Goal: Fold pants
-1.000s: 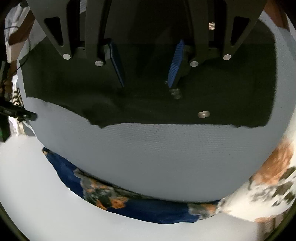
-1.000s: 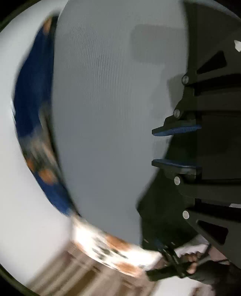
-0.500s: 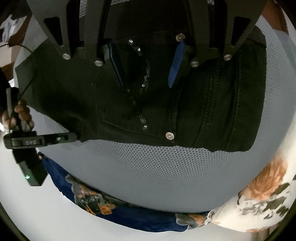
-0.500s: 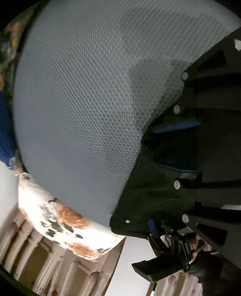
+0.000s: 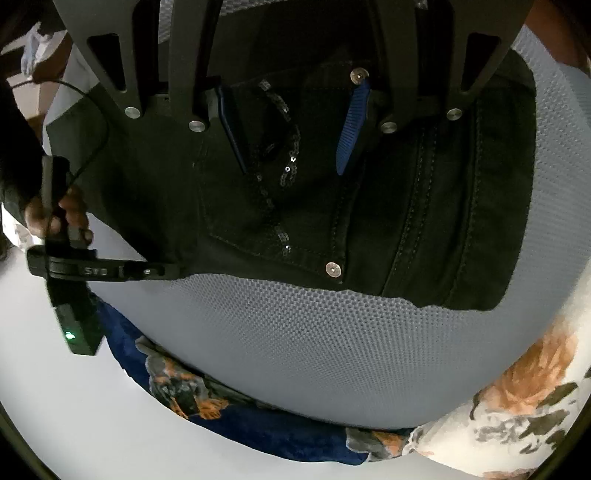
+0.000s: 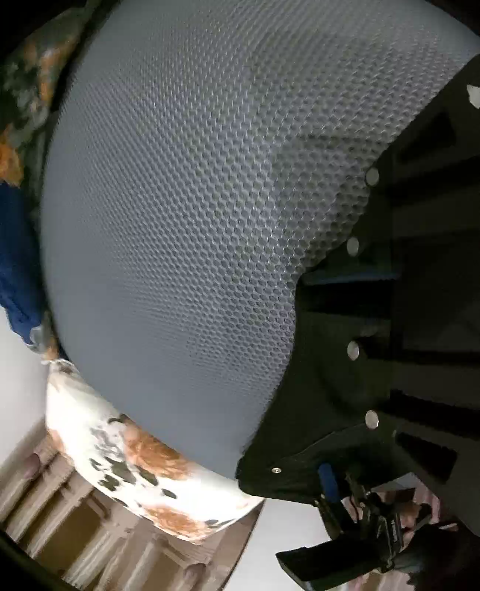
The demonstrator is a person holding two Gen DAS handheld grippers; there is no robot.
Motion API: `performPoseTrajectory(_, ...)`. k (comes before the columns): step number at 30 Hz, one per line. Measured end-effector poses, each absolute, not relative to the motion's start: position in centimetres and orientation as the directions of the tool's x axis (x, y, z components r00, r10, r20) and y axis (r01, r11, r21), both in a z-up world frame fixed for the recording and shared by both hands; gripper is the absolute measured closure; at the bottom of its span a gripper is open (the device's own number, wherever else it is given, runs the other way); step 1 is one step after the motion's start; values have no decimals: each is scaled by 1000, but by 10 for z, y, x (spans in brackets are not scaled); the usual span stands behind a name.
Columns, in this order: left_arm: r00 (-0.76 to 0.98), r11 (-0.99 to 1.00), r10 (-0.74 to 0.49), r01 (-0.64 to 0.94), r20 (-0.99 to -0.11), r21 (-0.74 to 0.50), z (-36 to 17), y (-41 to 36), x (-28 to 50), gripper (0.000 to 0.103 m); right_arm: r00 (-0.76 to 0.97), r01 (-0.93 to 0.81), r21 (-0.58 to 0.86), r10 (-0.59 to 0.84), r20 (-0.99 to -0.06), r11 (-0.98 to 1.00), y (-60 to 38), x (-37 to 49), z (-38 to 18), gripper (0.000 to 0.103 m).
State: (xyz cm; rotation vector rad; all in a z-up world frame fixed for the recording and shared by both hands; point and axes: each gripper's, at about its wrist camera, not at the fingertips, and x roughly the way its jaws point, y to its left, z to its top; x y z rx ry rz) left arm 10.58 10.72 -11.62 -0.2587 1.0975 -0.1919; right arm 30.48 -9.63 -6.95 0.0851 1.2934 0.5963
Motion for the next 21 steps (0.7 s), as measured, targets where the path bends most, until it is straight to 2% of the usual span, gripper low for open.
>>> performPoseTrajectory(4,486,950,-304,86,-819,-301,-96,90,102,53,306,-337,322,426,-851,885,-130,280,-31,77)
performPoseTrajectory(7,525,945,-328,173,-785,-279,-81,64,110,53,399,-255,264,350,-848,930,-166,255,-14,67)
performPoseTrajectory(9,523,932,-362,233,-772,-279,-77,43,122,53,433,-186,213,275,-859,959,-195,235,-11,66)
performPoseTrajectory(14,483,897,-425,336,-766,-286,-85,-11,162,53,443,-22,127,124,-888,992,-250,198,-16,66)
performPoseTrajectory(21,434,894,-418,351,-798,-277,-113,-52,203,53,434,89,86,39,-900,992,-289,184,-40,66)
